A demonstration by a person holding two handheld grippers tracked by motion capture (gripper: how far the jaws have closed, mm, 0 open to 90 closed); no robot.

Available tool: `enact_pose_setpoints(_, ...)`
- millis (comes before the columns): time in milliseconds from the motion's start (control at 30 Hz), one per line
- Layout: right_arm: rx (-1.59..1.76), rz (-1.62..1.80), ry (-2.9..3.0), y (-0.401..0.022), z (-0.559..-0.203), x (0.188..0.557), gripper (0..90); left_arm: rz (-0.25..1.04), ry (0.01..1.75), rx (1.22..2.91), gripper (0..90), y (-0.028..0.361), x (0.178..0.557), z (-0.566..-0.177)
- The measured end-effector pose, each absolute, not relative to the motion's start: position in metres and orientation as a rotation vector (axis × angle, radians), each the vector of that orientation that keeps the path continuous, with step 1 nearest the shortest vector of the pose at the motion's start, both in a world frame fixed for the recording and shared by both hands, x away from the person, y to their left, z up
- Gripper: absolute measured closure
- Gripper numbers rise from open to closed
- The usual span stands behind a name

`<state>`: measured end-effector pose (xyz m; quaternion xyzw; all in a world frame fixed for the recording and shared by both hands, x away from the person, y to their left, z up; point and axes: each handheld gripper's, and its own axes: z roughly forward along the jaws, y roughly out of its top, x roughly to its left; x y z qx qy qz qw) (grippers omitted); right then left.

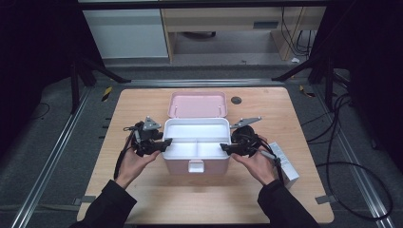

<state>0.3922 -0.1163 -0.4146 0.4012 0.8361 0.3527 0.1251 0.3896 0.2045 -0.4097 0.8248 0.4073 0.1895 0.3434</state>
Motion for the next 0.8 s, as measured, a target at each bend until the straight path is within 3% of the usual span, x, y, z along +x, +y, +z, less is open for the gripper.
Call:
enact_pose_setpoints(167,1.174,1.024,2.435,-0.115,-0.414,0.391,49.9,0.5,1.048,2.143,55.8,0.205,0.39,-0.41)
enact_pose_setpoints(300,1.158,1.051,2.431,-0.118,-0.412,0.391,46.1,0.508,1.023,2.122,47.6,0.206,0.387,-0.406)
enact_pose_setpoints(467,1.061,1.126,2.399,-0.131,-0.397,0.394,41.8,0.515,0.908,2.147,45.6,0.209,0.384,-0.389)
enact_pose_setpoints(800,0.87,1.132,2.427,-0.135,-0.373,0.411,50.6,0.438,0.726,2.243,47.6,0.22,0.406,-0.376)
